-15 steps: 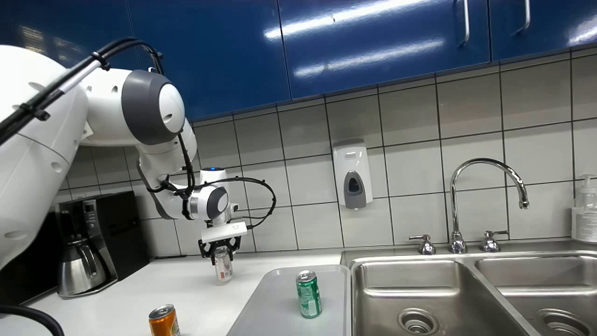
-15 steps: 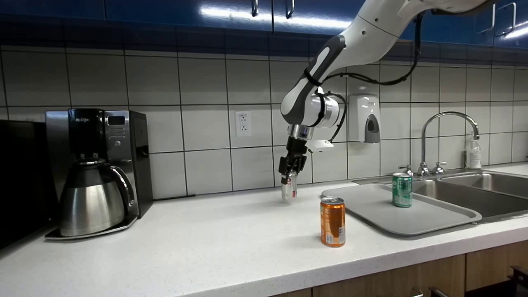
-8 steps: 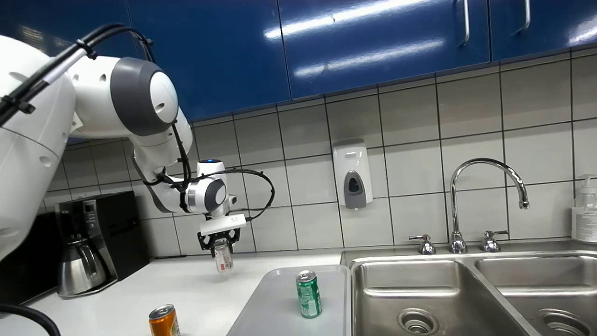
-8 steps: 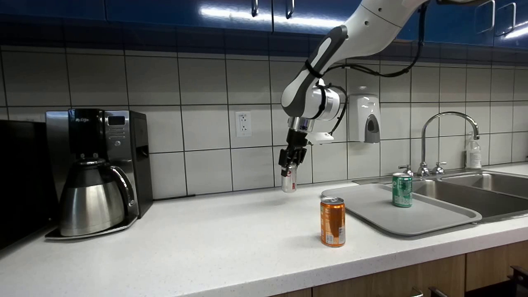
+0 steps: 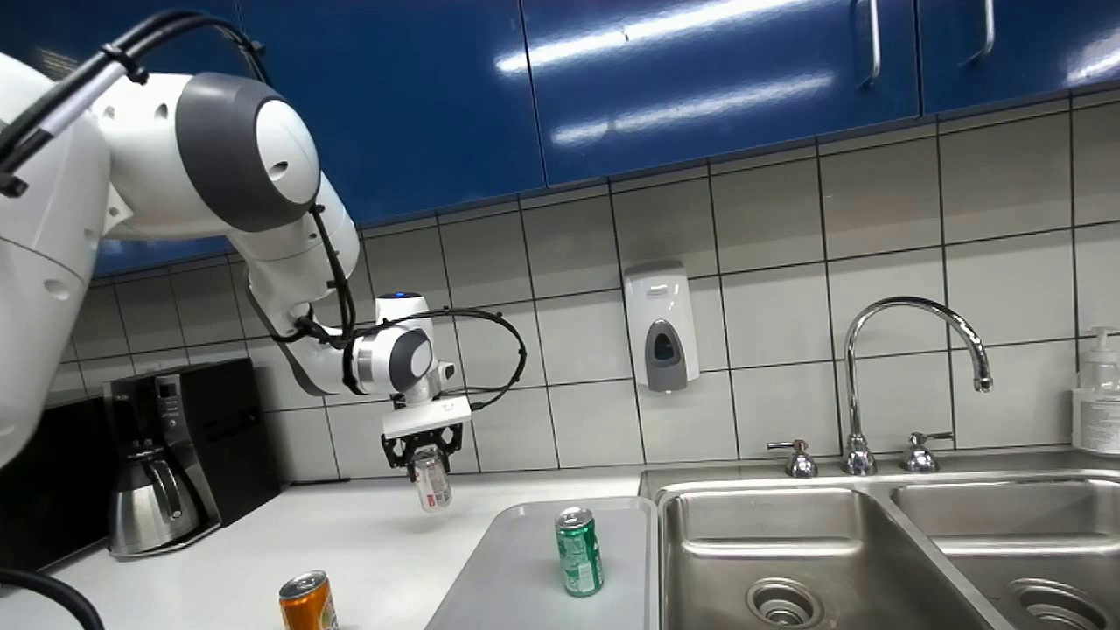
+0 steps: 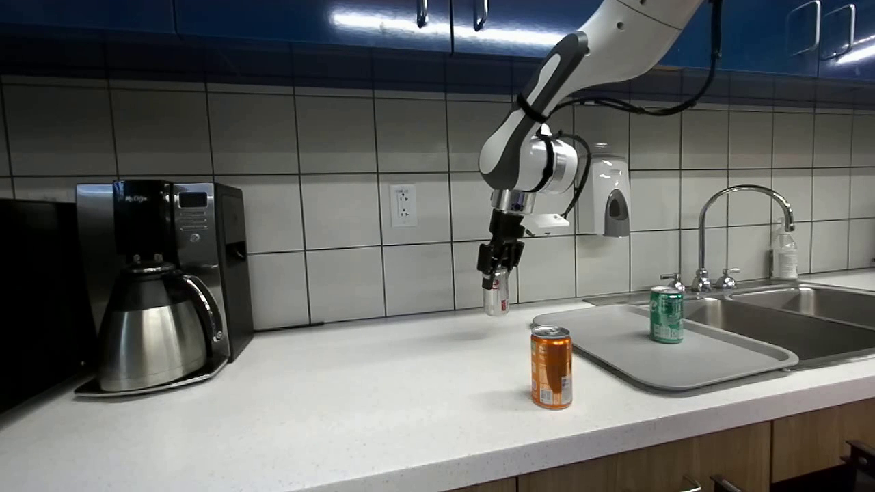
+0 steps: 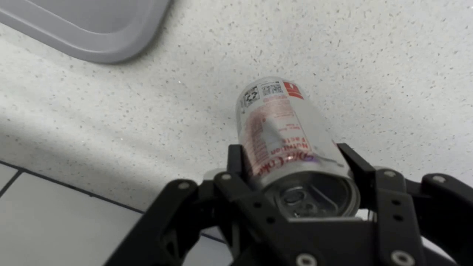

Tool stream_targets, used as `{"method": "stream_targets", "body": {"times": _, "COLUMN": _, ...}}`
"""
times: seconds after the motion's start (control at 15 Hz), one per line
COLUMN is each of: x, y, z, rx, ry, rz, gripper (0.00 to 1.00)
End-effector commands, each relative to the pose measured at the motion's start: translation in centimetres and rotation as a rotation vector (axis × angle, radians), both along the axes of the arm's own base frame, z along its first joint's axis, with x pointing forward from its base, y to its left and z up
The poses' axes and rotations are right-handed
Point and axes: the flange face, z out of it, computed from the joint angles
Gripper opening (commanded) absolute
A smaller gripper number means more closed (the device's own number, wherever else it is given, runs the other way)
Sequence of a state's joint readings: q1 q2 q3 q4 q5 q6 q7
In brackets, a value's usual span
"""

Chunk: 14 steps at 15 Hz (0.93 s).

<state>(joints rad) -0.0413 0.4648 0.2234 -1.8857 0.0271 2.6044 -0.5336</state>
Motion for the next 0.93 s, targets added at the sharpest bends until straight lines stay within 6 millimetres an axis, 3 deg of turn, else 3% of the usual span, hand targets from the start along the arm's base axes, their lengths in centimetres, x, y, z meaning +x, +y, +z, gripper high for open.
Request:
{"method": "stream_targets", "body": {"times": 0.0, "x": -1.6, "y": -1.7, "z": 1.8, "rx": -0.021, "ry": -0.008, "rz": -0.054, "gripper": 0.39}}
{"method": "stream_targets", "body": {"times": 0.87, "x": -3.7, "y": -9.2, "z": 1.5, "rx": -0.066, "ry": 0.007, "rz": -0.181, "gripper": 0.39}}
